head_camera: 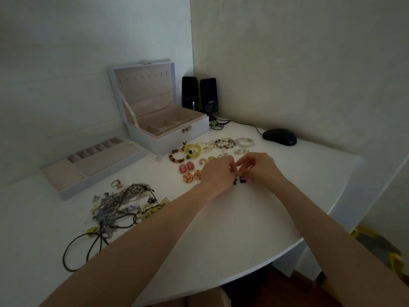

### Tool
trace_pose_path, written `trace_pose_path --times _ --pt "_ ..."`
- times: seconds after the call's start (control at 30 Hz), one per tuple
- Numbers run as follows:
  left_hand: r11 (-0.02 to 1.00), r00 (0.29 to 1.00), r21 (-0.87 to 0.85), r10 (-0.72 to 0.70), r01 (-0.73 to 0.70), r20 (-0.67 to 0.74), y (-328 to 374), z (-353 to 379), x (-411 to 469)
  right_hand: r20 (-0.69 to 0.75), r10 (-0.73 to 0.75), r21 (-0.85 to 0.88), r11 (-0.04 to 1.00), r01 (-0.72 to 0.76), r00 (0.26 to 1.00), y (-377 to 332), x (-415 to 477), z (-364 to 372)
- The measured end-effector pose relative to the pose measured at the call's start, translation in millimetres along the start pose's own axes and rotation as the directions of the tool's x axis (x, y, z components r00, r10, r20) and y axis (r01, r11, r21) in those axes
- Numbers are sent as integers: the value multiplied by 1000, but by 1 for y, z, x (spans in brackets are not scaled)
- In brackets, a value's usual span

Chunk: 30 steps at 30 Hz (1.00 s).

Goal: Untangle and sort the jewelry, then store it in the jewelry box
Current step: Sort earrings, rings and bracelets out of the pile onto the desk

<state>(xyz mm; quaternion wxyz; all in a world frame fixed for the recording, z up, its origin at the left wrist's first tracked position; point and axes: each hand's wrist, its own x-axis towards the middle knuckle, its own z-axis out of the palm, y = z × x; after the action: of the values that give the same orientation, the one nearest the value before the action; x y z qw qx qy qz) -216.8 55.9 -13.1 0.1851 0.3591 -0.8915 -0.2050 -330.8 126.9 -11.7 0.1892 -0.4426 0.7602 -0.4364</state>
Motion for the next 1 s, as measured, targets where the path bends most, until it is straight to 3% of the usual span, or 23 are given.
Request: trace_pose_path --times 0.33,0.5,0.6,0.7,1.0 --pt "991 990 70 -109 116 -92 -8 4 28 -29 -78 -34 996 77 997 2 36 14" --pt "991 989 135 1 19 -145 -20 -2 27 -33 -99 -129 987 94 995 6 38 8" --pt "984 993 175 55 -36 -104 -26 -7 22 24 -65 -197 978 69 998 11 34 2" --pt "982 997 183 56 -45 -56 -27 -4 17 64 -82 -234 968 95 995 14 30 4" --pt "977 995 215 20 1 -95 -22 4 25 -26 -135 -238 963 125 991 17 35 12"
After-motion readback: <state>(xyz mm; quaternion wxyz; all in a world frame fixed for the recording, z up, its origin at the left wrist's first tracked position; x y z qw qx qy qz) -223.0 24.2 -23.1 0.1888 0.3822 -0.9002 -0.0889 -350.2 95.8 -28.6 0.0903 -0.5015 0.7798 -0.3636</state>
